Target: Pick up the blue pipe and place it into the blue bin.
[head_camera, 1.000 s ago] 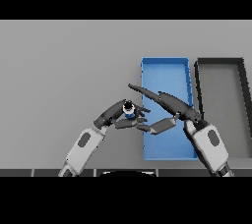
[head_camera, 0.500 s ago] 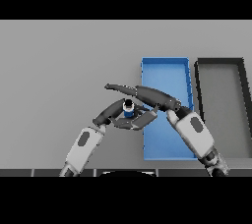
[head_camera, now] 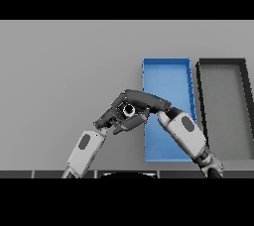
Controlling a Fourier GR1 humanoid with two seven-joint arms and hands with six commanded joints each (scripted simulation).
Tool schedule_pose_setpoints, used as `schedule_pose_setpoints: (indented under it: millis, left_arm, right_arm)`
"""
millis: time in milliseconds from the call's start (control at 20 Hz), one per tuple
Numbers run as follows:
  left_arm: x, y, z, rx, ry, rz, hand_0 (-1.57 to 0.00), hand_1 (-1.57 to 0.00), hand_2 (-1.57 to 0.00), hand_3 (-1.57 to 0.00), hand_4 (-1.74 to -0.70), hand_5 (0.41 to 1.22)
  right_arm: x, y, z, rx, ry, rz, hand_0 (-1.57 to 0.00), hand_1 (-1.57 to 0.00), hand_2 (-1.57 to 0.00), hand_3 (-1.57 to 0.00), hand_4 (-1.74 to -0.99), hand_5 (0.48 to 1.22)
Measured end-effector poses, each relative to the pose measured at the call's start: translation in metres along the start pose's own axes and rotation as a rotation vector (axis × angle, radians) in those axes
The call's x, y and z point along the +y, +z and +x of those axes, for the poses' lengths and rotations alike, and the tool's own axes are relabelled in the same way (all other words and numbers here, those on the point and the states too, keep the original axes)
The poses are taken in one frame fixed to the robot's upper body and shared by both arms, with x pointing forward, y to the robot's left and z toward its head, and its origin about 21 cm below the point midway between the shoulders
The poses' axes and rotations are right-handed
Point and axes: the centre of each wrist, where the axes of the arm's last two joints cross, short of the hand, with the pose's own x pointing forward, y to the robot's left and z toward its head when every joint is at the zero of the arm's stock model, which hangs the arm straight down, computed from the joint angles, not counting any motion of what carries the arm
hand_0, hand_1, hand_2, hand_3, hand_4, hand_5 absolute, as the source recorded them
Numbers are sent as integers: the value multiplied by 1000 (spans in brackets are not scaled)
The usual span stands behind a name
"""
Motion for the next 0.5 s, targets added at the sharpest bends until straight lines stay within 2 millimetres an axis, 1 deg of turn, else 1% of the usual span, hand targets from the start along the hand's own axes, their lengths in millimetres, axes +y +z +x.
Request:
schedule_pose_setpoints:
  millis: [100,150,200,250,300,350,400,500]
  left_arm:
    - [2,-3,2,12,6,-3,-1571,-1571,-1571,-1464,-1713,1221]
    - [3,2,1,15,9,-6,-1571,-1571,-1571,-1441,-1718,1221]
    - [2,2,1,14,12,-14,-1571,-1571,-1571,-1437,-1722,1221]
    - [4,0,5,12,4,-5,-1571,-1571,-1571,-1437,-1725,1221]
    - [4,2,3,23,0,-7,-1571,-1571,-1571,-1433,-1728,1221]
    - [3,-1,5,23,-8,-8,-1571,-1571,-1571,-1428,-1730,1221]
    - [3,-4,7,23,-16,-11,-1571,-1571,-1571,-1426,-1731,1221]
    - [2,-1,6,6,-30,0,-1571,-1571,-1571,-1424,-1730,1221]
  right_arm:
    - [-5,1,-2,-19,10,-4,-1425,-1425,-1432,-1304,-1665,987]
    - [-3,0,-3,-32,18,-2,-1454,-1454,-1460,-1357,-1680,1034]
    - [-1,1,-3,-43,22,-1,-1478,-1478,-1482,-1400,-1692,1071]
    - [0,1,-1,-70,37,-1,-1496,-1496,-1500,-1434,-1702,1101]
    - [2,1,-2,-77,45,1,-1511,-1511,-1514,-1462,-1710,1125]
    - [2,2,-3,-90,41,-1,-1523,-1523,-1526,-1484,-1716,1144]
    - [3,4,-4,-115,22,-10,-1533,-1533,-1535,-1501,-1721,1160]
    - [6,3,-2,-105,12,-29,-1547,-1547,-1548,-1526,-1728,1182]
